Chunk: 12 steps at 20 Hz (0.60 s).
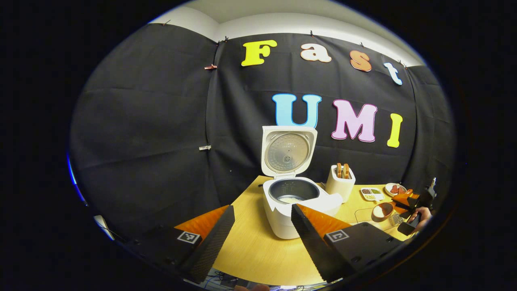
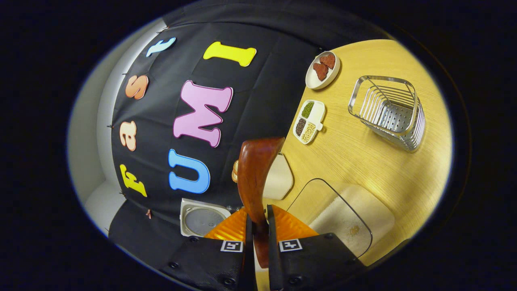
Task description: Close the left gripper, press the button to open the rice cooker; take a wooden spoon from the chopstick holder with the right hand, scoop a spoonful of rice and pour it into the rice cooker, then put the wooden spoon back into the chopstick holder.
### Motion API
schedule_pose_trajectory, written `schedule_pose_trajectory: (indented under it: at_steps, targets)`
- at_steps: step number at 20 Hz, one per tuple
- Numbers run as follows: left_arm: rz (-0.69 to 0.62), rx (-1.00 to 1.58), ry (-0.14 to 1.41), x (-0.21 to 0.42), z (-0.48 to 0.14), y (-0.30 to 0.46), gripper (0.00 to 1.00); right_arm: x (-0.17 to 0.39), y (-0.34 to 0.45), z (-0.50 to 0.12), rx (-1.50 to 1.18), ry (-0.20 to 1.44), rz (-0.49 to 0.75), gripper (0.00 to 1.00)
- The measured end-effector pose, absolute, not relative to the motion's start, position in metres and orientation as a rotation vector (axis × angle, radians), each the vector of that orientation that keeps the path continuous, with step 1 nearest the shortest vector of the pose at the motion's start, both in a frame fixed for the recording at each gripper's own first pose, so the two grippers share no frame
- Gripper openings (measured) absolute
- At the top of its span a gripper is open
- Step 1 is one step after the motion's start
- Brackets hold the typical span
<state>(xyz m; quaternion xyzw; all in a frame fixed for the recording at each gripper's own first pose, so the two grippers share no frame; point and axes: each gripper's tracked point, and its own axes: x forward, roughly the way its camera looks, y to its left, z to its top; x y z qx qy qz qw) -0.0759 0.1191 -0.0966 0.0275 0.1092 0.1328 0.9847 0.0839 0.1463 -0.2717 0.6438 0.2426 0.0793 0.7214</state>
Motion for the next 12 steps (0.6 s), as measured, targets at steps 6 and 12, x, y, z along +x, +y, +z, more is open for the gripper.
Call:
schedule_pose_trajectory:
  at_steps: [6, 12]
  targets:
    - [0.271, 0.053, 0.199, -0.076, -0.092, 0.126, 0.98, 0.084, 0.143, -0.254, 1.479, 0.568, 0.165, 0.17]
    - [0.269, 0.050, 0.189, -0.080, -0.094, 0.132, 0.98, 0.090, 0.169, -0.175, 1.530, 0.515, 0.244, 0.18]
